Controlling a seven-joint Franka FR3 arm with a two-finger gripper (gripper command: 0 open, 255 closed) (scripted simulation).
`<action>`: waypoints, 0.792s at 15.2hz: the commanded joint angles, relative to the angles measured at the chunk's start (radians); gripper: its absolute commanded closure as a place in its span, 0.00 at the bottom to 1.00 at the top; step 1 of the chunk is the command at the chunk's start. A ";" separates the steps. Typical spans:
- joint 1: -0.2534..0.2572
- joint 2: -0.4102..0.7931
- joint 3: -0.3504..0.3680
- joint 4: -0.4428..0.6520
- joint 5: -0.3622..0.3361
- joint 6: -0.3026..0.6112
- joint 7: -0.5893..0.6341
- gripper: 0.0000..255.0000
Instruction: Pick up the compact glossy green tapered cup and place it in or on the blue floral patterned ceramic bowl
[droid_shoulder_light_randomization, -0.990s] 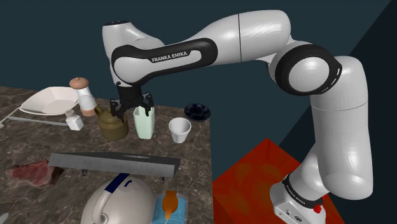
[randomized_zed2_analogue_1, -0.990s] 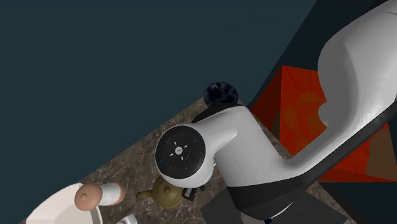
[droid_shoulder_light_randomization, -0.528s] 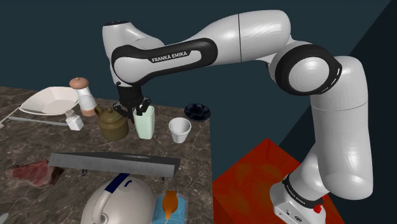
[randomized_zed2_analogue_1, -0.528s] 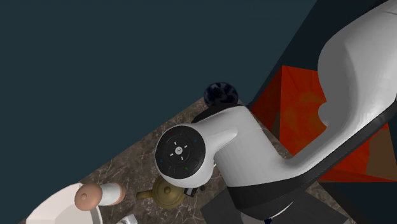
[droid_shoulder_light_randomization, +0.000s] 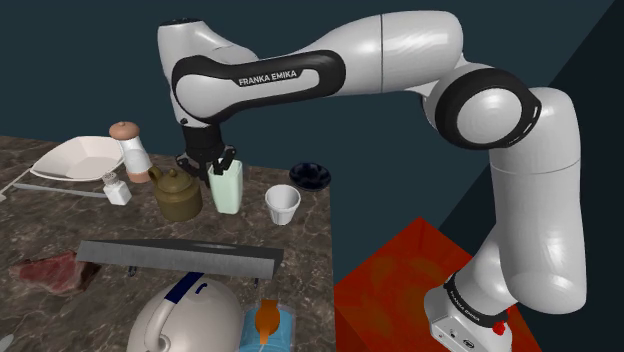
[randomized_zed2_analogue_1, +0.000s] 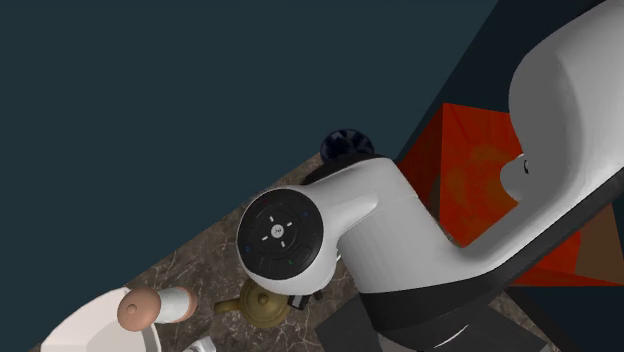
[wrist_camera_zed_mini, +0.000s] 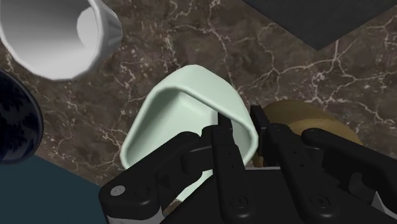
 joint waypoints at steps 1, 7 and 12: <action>0.001 -0.006 0.002 0.017 0.002 -0.023 0.000 1.00; 0.007 -0.014 0.004 0.086 0.005 -0.099 -0.001 1.00; 0.015 -0.013 0.005 0.157 0.006 -0.167 -0.002 1.00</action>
